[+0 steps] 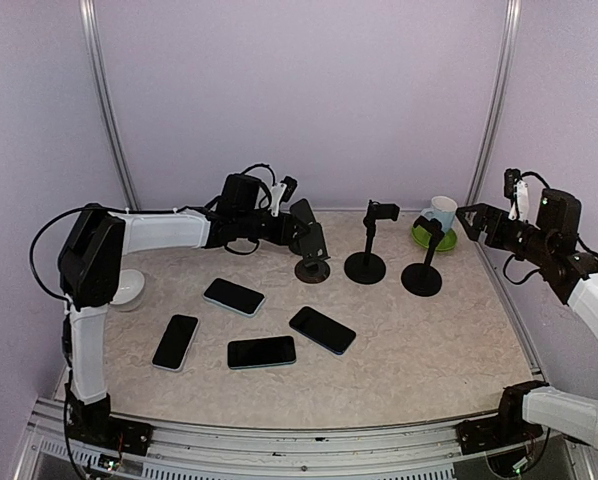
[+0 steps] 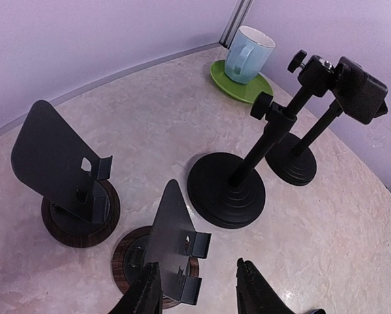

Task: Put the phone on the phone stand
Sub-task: Pick up the phone stand from the center of the board.

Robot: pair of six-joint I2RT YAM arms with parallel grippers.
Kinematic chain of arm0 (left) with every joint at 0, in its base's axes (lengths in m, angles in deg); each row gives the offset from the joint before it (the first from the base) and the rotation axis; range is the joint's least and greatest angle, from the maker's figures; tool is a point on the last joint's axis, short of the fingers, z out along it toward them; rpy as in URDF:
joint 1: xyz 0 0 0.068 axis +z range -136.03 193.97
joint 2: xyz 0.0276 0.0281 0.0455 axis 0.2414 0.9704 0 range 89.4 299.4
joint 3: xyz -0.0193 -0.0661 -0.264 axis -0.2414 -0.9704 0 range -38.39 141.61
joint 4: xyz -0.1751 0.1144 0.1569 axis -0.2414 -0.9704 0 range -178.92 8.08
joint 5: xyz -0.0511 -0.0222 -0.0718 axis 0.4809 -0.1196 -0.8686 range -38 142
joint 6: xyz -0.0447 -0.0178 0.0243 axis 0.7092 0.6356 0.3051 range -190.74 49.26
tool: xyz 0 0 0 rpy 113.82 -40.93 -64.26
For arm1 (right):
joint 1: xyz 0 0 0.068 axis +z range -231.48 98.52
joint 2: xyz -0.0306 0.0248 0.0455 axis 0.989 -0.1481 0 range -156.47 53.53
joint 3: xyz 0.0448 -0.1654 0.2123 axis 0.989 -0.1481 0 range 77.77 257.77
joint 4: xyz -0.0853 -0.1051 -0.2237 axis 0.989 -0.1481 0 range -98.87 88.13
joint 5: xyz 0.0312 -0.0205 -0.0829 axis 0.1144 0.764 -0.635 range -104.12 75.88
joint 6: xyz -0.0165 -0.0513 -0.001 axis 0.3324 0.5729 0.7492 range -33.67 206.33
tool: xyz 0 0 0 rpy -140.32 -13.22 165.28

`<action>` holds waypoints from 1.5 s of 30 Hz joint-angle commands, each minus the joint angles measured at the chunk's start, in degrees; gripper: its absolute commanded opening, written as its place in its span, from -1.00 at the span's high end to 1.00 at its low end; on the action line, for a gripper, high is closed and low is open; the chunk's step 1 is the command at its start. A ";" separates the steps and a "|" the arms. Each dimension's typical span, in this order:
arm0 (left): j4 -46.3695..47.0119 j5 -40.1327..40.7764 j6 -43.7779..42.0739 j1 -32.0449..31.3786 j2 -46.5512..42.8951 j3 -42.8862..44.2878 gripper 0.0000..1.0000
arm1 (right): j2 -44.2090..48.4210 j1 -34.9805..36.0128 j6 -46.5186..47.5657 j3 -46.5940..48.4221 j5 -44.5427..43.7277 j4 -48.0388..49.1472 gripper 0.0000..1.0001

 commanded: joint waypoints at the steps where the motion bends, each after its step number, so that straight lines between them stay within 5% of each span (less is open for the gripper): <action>1: 0.12 -1.99 -0.32 0.32 1.71 1.63 0.25 | 1.26 0.58 -0.60 -0.46 0.60 0.56 -1.00; 20: 1.29 -2.99 2.33 1.98 4.50 1.80 0.54 | 3.42 0.58 -1.04 -2.06 1.12 0.95 -1.00; 33: 7.92 -5.49 3.63 3.91 -3.16 -5.66 0.08 | 4.29 0.58 -1.29 -3.01 1.97 1.13 -1.00; 45: 8.25 -10.30 3.51 6.29 2.61 -1.57 0.08 | 5.86 0.58 -1.60 -4.53 2.31 1.09 -1.00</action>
